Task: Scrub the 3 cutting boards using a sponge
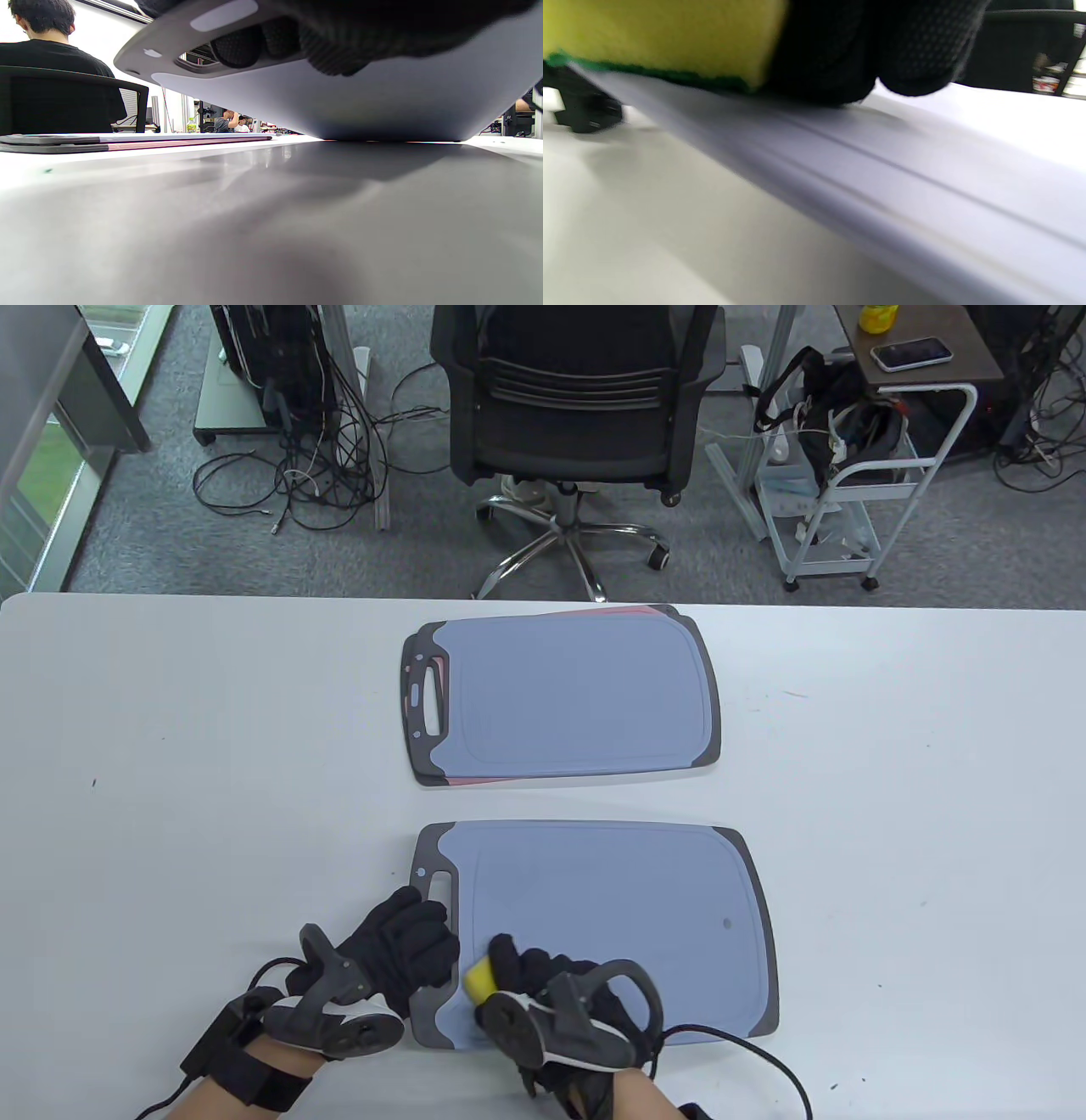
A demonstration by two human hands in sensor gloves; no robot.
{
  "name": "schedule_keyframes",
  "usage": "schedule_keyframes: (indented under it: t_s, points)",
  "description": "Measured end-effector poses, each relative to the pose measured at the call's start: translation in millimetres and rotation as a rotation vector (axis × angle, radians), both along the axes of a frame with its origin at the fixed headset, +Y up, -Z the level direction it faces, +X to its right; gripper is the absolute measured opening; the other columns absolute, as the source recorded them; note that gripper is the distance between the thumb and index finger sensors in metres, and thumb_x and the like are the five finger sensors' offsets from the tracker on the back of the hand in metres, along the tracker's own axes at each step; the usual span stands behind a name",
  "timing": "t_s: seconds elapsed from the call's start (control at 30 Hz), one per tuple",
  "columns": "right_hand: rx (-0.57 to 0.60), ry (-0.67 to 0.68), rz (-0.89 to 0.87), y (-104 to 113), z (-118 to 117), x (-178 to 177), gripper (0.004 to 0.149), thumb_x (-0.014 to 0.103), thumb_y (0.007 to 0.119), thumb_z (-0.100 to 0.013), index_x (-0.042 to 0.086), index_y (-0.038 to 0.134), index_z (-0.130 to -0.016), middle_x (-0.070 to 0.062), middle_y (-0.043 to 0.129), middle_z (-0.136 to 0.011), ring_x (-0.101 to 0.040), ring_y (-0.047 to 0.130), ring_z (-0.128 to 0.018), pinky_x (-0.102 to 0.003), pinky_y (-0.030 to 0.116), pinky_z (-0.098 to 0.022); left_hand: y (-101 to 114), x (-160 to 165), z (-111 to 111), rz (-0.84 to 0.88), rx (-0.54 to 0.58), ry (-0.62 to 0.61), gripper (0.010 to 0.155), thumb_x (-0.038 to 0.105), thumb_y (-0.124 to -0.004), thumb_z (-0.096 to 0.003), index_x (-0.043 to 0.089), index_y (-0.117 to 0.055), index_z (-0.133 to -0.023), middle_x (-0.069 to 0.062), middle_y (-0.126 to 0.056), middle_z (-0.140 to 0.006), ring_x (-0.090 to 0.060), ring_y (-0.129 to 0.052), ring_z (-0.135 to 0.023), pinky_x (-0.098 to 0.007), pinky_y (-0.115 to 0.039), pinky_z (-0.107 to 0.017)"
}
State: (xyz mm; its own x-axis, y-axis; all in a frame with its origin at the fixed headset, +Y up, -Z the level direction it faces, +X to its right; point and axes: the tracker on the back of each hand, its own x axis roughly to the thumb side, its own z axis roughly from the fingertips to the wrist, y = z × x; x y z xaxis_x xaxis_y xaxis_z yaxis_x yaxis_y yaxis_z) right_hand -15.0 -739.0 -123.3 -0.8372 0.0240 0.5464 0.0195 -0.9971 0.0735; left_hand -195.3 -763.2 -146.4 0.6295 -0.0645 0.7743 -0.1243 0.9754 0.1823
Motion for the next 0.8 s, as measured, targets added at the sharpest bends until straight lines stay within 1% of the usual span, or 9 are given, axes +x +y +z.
schedule_keyframes:
  t_s: [0.1, 0.13, 0.27, 0.37, 0.43, 0.5, 0.57, 0.7, 0.8]
  points:
    - [-0.005, -0.051, -0.035, -4, -5, 17, 0.075, 0.064, 0.064, -0.049, 0.018, 0.058, -0.107, -0.005, 0.082, -0.072, -0.011, 0.089, -0.046, -0.039, 0.082, -0.044, 0, 0, 0, 0.0, -0.001, -0.001, 0.043, 0.04, -0.082, -0.0597, 0.029, -0.059, -0.095, 0.004, -0.071, -0.096, -0.024, -0.072, -0.102, -0.056, -0.056, -0.078]
    - [-0.009, -0.126, -0.055, -6, -8, 33, 0.075, 0.063, 0.066, -0.049, 0.016, 0.06, -0.106, -0.006, 0.083, -0.071, -0.013, 0.09, -0.045, -0.041, 0.082, -0.043, 0, 1, 0, -0.001, -0.001, -0.002, 0.043, 0.04, -0.082, -0.0597, 0.029, -0.059, -0.095, 0.006, -0.071, -0.096, -0.024, -0.072, -0.101, -0.056, -0.056, -0.078]
    - [-0.082, -0.534, 0.016, -26, -23, 156, 0.074, 0.061, 0.066, -0.049, 0.015, 0.059, -0.107, -0.008, 0.083, -0.072, -0.016, 0.091, -0.046, -0.042, 0.081, -0.044, 0, 1, 1, -0.005, 0.006, -0.001, 0.043, 0.04, -0.082, -0.0597, 0.029, -0.059, -0.095, 0.006, -0.071, -0.096, -0.024, -0.072, -0.101, -0.056, -0.056, -0.078]
    - [-0.148, -0.885, -0.005, -40, -15, 249, 0.074, 0.058, 0.067, -0.05, 0.011, 0.059, -0.106, -0.011, 0.083, -0.071, -0.019, 0.091, -0.046, -0.045, 0.08, -0.043, 0, 1, 0, -0.003, 0.0, 0.001, 0.043, 0.04, -0.081, -0.06, 0.029, -0.058, -0.095, 0.006, -0.071, -0.096, -0.024, -0.072, -0.102, -0.056, -0.055, -0.078]
    - [-0.215, -0.945, -0.043, -45, -9, 270, 0.074, 0.059, 0.067, -0.051, 0.011, 0.058, -0.106, -0.011, 0.083, -0.071, -0.018, 0.091, -0.045, -0.044, 0.08, -0.042, 0, 1, -1, 0.003, -0.003, 0.004, 0.043, 0.04, -0.081, -0.06, 0.029, -0.058, -0.095, 0.005, -0.07, -0.096, -0.024, -0.071, -0.102, -0.056, -0.055, -0.078]
    - [-0.191, -0.909, -0.107, -43, -11, 255, 0.075, 0.055, 0.07, -0.05, 0.004, 0.06, -0.104, -0.015, 0.084, -0.069, -0.021, 0.091, -0.043, -0.046, 0.08, -0.041, 0, 1, -3, 0.005, 0.0, 0.014, 0.043, 0.04, -0.081, -0.0598, 0.03, -0.058, -0.095, 0.005, -0.07, -0.096, -0.024, -0.071, -0.102, -0.056, -0.055, -0.078]
    - [-0.139, -0.762, 0.057, -33, -17, 221, 0.076, 0.058, 0.068, -0.049, 0.005, 0.061, -0.103, -0.012, 0.086, -0.067, -0.017, 0.093, -0.042, -0.043, 0.082, -0.04, 0, 0, -5, 0.004, -0.002, 0.032, 0.042, 0.039, -0.081, -0.0599, 0.03, -0.058, -0.094, 0.006, -0.07, -0.096, -0.023, -0.07, -0.103, -0.056, -0.055, -0.078]
    - [-0.14, -0.39, -0.044, -14, -22, 105, 0.078, 0.06, 0.067, -0.05, 0.005, 0.059, -0.104, -0.011, 0.086, -0.065, -0.014, 0.093, -0.04, -0.041, 0.083, -0.039, -1, 4, -6, -0.028, 0.003, 0.042, 0.042, 0.037, -0.078, -0.06, 0.028, -0.055, -0.093, 0.005, -0.069, -0.095, -0.024, -0.069, -0.102, -0.057, -0.053, -0.078]
    - [-0.095, -0.134, -0.065, 3, -9, 9, 0.079, 0.063, 0.068, -0.049, 0.006, 0.062, -0.103, -0.009, 0.088, -0.06, -0.011, 0.094, -0.036, -0.038, 0.085, -0.036, -1, 2, -8, -0.024, -0.005, 0.06, 0.042, 0.036, -0.078, -0.0599, 0.027, -0.055, -0.093, 0.005, -0.068, -0.095, -0.023, -0.068, -0.102, -0.057, -0.053, -0.077]
